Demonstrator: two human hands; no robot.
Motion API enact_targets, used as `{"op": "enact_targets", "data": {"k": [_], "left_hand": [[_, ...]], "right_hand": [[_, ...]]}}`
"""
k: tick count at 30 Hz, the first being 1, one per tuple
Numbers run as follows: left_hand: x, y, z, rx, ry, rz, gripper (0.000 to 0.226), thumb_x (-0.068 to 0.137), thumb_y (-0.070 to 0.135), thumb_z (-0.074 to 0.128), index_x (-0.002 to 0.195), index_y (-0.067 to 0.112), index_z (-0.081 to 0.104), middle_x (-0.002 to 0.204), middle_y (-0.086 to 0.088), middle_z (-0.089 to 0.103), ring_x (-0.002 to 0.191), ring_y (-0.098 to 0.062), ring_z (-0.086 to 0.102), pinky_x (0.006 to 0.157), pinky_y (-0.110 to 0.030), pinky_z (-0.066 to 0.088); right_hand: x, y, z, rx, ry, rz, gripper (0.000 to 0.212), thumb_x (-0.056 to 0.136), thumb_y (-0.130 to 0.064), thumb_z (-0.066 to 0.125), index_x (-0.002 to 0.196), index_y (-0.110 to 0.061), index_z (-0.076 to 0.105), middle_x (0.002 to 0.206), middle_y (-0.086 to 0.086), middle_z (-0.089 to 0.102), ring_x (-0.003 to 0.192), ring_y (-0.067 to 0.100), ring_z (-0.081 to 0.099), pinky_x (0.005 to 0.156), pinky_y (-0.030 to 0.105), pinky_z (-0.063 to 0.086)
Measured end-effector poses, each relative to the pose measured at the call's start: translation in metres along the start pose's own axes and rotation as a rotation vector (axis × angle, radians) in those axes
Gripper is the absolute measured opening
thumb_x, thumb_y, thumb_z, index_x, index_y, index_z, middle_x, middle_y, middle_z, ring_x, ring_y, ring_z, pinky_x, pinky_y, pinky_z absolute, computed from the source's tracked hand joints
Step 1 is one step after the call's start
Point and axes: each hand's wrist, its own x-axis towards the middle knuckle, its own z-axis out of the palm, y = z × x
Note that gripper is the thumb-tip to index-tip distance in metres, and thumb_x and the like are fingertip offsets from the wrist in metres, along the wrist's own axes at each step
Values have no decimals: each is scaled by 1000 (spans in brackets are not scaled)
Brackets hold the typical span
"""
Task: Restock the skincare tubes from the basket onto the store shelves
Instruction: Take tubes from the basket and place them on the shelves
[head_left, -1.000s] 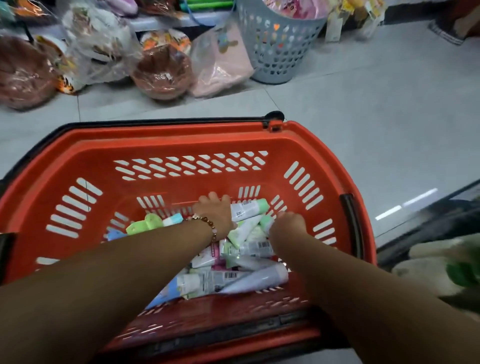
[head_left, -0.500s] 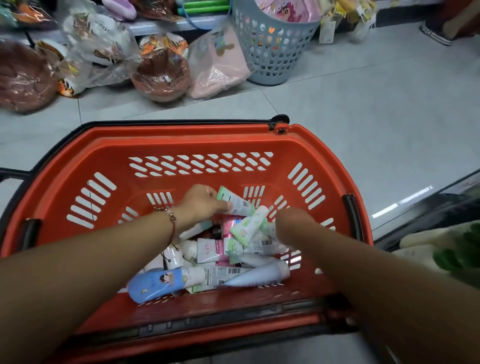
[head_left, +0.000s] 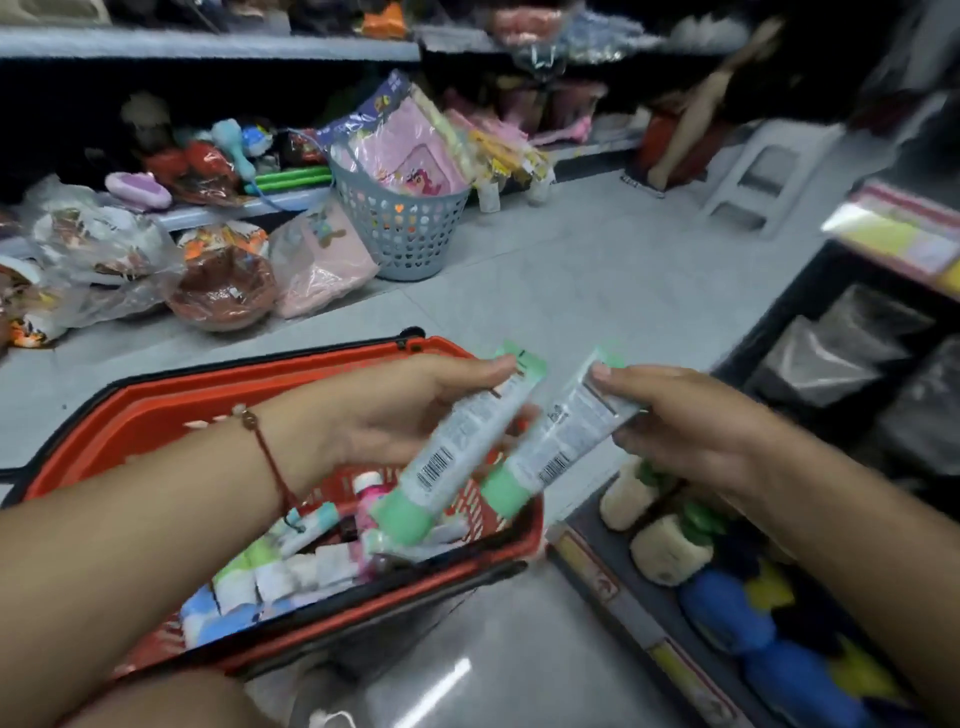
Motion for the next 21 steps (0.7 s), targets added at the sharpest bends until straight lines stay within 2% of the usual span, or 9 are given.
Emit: {"op": "enact_targets", "data": {"k": [2,5,6,9,12,15,16,18,21], "left_hand": [[-1,2,55,-36,-137,-27,37,82,33,59,103,5,71,99,-10,71,86,-21,69,76,-32,59],[2,-7,131,-28,-214,-74,37,90,35,54,113,8,65,107,-12,69,97,-25,66,92,-39,52],[5,-12,153,-29,-186,-90,40,93,36,54,120,7,63,115,-14,68,104,-29,64,97,-41,49],[11,-35,207,-22,-63,-135,47,97,37,54,129,3,61,125,-20,65,115,-35,61,96,-43,49],[15,-58,238,-65,38,-166,43,96,38,57,119,3,67,108,-21,72,94,-34,67,79,-42,55],[24,-74,262,-5,63,-124,38,96,38,58,107,4,70,92,-19,74,79,-32,70,70,-39,57],[25,-78,271,45,63,-108,37,96,38,58,106,4,70,93,-19,74,79,-32,70,71,-39,57],[28,-85,288,125,65,-68,37,98,36,56,106,2,68,91,-21,74,73,-33,70,67,-44,59],[33,-85,308,126,53,-38,40,101,36,49,103,-1,65,66,-18,71,47,-27,65,46,-37,58]], "right_hand": [[-27,-1,-14,255,68,-5,54,64,-32,79,110,-5,70,108,7,72,104,20,67,99,37,51],[-69,4,-25,511,139,14,22,82,-27,70,93,-8,70,86,12,73,76,24,71,71,34,61],[-81,9,-29,587,180,36,19,85,-28,69,90,-9,68,83,12,72,69,24,69,65,34,61],[-117,29,-47,665,292,56,39,75,-29,72,107,-6,67,107,18,69,83,30,67,79,41,57],[-154,62,-59,626,335,86,32,91,-37,61,100,-8,70,95,14,73,83,28,70,76,39,58],[-191,92,-68,671,298,111,44,92,-50,57,115,-14,70,111,13,72,101,30,69,95,50,51],[-202,95,-74,697,308,89,43,91,-47,59,117,-13,68,112,14,71,101,30,69,94,49,52],[-219,97,-91,721,397,56,32,93,-36,59,108,-10,69,94,12,75,76,25,72,70,36,59],[-240,91,-111,751,500,40,28,98,-32,53,100,-8,67,67,10,67,48,17,61,45,24,49]]}}
